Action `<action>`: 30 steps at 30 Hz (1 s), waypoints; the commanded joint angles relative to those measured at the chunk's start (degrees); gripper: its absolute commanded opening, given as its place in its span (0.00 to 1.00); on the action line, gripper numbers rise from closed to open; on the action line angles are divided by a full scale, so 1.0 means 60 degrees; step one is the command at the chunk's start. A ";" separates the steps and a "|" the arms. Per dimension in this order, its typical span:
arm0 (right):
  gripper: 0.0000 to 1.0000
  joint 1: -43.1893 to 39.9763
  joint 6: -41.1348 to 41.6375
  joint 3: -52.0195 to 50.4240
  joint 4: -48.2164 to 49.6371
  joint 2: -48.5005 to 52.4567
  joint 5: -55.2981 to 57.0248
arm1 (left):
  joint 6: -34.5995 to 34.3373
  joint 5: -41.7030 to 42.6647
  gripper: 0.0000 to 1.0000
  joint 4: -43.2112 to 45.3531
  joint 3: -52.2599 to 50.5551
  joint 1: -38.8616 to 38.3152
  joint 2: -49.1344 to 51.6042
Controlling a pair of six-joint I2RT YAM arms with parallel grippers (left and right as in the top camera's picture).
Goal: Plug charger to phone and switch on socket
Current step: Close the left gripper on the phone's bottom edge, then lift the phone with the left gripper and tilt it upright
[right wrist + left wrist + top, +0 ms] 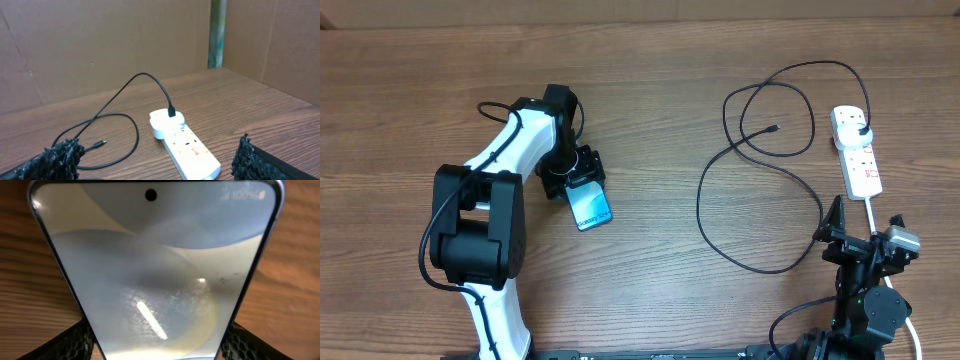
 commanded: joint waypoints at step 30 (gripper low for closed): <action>1.00 -0.0040 -0.0040 -0.0102 0.0055 -0.0113 0.0087 | -0.0506 -0.1876 0.48 -0.2036 0.1679 0.0051 0.0408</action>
